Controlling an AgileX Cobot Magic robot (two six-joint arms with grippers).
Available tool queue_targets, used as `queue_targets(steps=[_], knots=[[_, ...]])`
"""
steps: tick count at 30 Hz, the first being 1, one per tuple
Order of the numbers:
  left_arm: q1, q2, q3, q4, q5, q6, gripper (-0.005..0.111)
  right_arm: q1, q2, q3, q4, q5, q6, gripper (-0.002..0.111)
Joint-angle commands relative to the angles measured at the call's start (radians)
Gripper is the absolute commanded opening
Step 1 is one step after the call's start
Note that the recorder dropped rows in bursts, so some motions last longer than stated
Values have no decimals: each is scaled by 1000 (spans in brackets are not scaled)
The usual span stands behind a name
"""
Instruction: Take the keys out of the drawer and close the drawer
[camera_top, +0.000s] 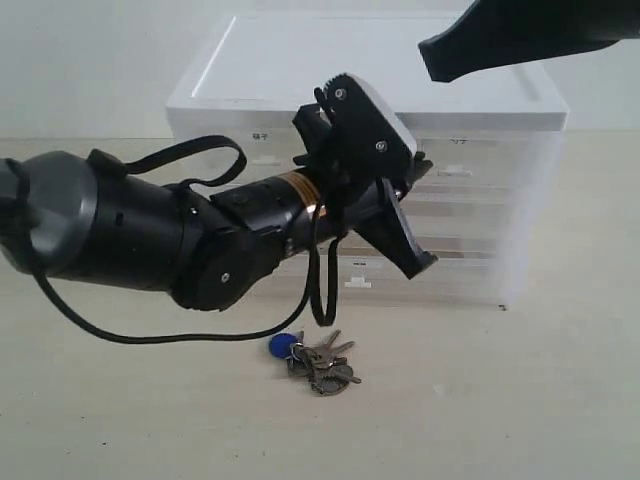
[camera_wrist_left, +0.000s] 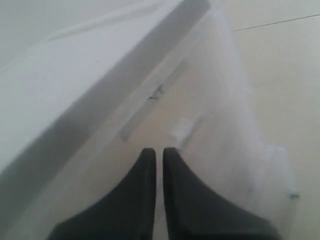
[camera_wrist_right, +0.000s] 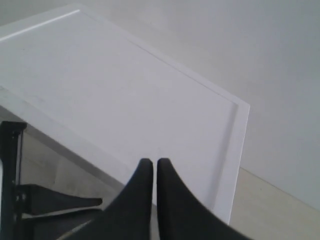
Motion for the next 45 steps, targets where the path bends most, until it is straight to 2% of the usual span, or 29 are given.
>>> queue_targets(steps=[1, 14, 22, 25, 29, 37, 39, 41, 43, 45], knots=[[-2, 31, -63, -93, 0, 91, 5, -1, -9, 2, 2, 3, -12, 0], [-13, -30, -76, -93, 169, 88, 5, -1, -9, 2, 2, 3, -14, 0], [-63, -174, 45, -75, 173, 85, 5, -1, -54, 2, 33, 5, -37, 0], [-68, -197, 90, -13, 283, 70, 5, -1, -74, 2, 34, 5, -37, 0], [-72, -132, 109, 101, 362, 36, 5, -1, -75, 2, 35, 1, -37, 0], [-69, 41, 37, 102, 369, 65, 5, -1, -75, 2, 45, 1, -58, 0], [-49, 66, -1, 102, 360, 75, 5, -1, -75, 2, 45, 1, -58, 0], [2, 105, -65, 102, 394, 77, 5, -1, -75, 2, 47, 1, -58, 0], [16, 129, -94, 102, 455, 78, 5, -1, -75, 2, 47, 1, -58, 0], [16, 129, -94, 102, 454, 80, 5, -1, -75, 2, 47, 1, -58, 0]])
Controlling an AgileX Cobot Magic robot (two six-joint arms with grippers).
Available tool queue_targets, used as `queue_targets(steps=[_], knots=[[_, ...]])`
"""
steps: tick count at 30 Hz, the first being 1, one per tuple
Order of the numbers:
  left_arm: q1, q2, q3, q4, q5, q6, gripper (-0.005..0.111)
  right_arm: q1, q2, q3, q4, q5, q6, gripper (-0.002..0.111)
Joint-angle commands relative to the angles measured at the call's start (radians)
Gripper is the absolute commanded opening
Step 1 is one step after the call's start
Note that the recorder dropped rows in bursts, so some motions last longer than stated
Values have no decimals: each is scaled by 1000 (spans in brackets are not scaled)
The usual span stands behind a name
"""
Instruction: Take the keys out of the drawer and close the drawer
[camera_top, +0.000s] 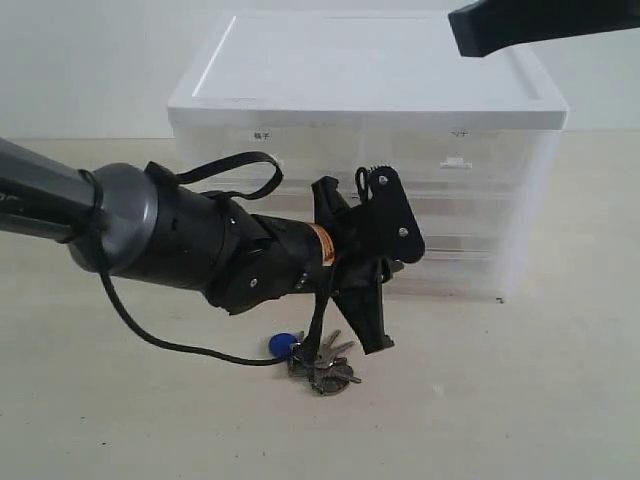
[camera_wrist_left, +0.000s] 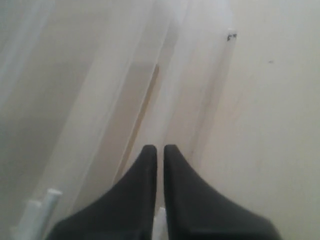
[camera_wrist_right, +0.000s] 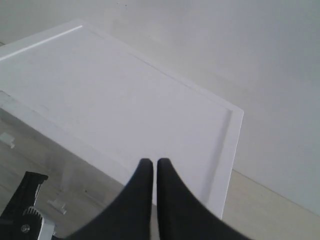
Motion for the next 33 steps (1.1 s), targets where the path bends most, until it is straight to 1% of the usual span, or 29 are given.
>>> queue_targets(steps=[1, 5, 8, 12, 15, 17, 20, 22, 25, 29, 33], knots=[[6, 13, -11, -6, 30, -2, 5, -1, -5, 2, -1, -1, -7, 0], [2, 9, -11, -6, 13, -12, 5, -1, -5, 2, -1, -1, -7, 0], [4, 5, -11, -6, 31, -16, 5, -1, -5, 2, -1, 1, -7, 0], [-60, -4, -9, 16, 78, 4, 5, -1, -5, 2, -1, -1, -7, 0], [-72, 8, -9, 53, 67, 7, 5, -1, -5, 2, -1, 1, -9, 0], [-58, 15, -11, 53, 54, 7, 5, -1, -5, 2, -1, 3, -9, 0], [-19, 35, -41, 42, 73, -4, 5, -1, -5, 2, -1, 3, -9, 0], [7, 49, -67, 42, 106, -19, 5, -1, -5, 2, -1, 3, -9, 0], [25, 70, -101, 42, 169, -19, 5, -1, -5, 2, -1, 3, -9, 0], [29, 74, -110, 42, 187, -19, 5, -1, -5, 2, -1, 3, -11, 0], [7, 64, -109, 39, 187, -19, 5, -1, -5, 2, -1, 3, -11, 0]])
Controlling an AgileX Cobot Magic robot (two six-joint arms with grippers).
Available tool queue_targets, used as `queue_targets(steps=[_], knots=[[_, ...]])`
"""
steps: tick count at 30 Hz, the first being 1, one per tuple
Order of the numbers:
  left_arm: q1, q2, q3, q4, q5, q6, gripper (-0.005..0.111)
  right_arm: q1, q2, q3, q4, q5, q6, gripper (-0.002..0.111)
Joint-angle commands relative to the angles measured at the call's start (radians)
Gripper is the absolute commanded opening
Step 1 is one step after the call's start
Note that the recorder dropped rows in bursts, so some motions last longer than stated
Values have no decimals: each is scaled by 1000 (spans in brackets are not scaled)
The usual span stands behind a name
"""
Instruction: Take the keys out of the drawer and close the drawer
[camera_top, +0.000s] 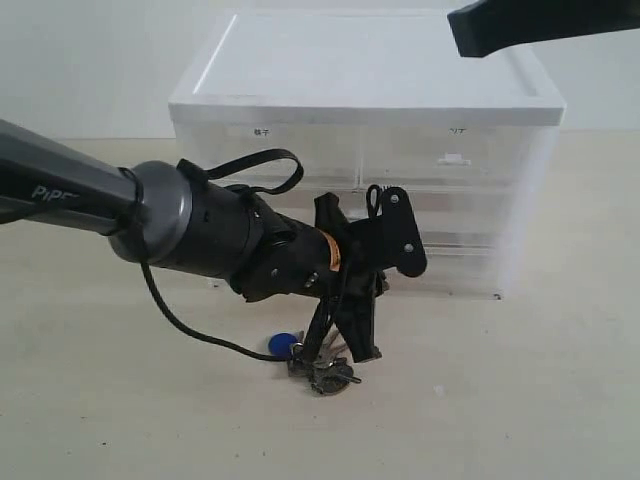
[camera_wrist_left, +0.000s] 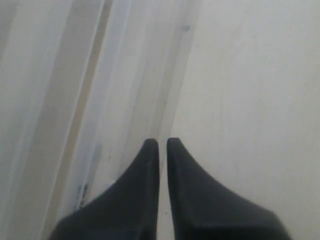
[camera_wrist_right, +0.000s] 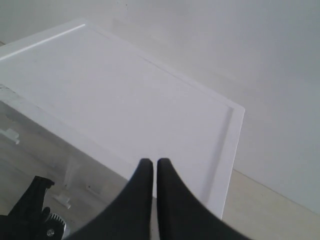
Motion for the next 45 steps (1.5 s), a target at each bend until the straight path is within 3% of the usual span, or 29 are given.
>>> queue_targets(steps=[1, 7, 11, 32, 39, 45], knots=[[-21, -17, -9, -11, 7, -10, 5, -1, -5, 2, -5, 5, -9, 0], [-93, -44, -2, 30, -14, 6, 5, -1, -5, 2, -5, 5, -9, 0], [-100, -30, -2, 48, -49, 5, 5, -1, -5, 2, -3, 5, -9, 0], [-19, 7, -49, 33, -66, -64, 5, -1, -5, 2, 6, 5, -9, 0], [-123, -121, 24, 42, -30, -57, 5, -1, -5, 2, 13, 8, -18, 0], [-200, -437, 187, 39, -66, -142, 5, 26, -50, 2, 13, 62, -41, 0]])
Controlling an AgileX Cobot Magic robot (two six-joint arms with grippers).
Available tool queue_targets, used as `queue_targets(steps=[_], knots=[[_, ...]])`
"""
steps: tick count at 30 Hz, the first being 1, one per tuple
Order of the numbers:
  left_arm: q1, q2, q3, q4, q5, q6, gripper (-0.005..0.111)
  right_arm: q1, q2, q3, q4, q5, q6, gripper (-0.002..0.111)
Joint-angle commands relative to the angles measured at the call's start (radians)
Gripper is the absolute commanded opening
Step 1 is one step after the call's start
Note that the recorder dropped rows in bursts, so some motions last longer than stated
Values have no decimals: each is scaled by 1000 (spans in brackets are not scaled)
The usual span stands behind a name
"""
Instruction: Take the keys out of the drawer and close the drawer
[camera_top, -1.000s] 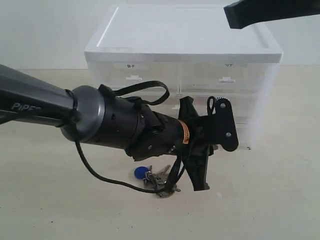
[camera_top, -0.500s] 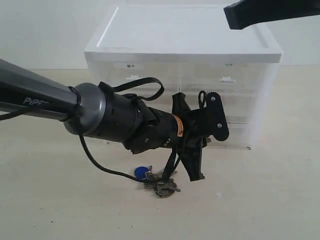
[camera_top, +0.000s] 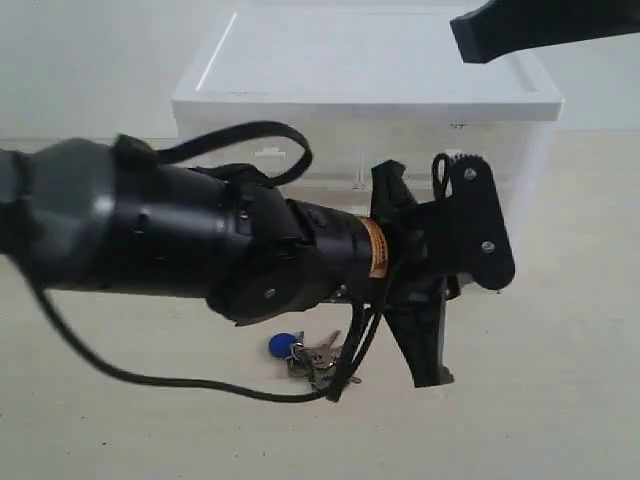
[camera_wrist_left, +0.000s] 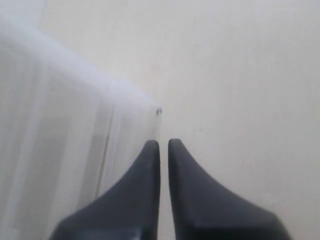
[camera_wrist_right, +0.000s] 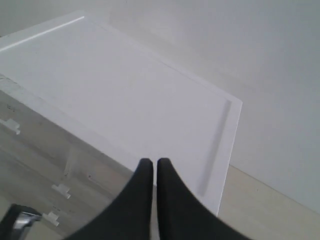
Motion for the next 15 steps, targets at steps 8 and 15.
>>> queue_targets(steps=[8, 15], knots=[[-8, -757, 375, -10, -66, -319, 5, 133, -425, 96, 6, 86, -3, 0], [-8, -1228, 531, -10, 52, -474, 5, 133, -931, 351, 123, 30, 23, 0]])
